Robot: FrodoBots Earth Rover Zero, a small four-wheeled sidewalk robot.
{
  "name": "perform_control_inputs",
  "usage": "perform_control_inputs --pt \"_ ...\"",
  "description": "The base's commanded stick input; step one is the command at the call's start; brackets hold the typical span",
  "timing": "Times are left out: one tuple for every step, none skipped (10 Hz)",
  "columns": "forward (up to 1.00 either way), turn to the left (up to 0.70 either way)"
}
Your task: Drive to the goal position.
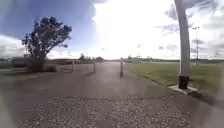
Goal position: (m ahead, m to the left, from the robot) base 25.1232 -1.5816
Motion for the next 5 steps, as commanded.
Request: perform_control_inputs --pt "1.00 0.00" --pt "1.00 0.00" --pt "1.00 0.01" --pt "1.00 0.19" --pt "1.00 0.38"
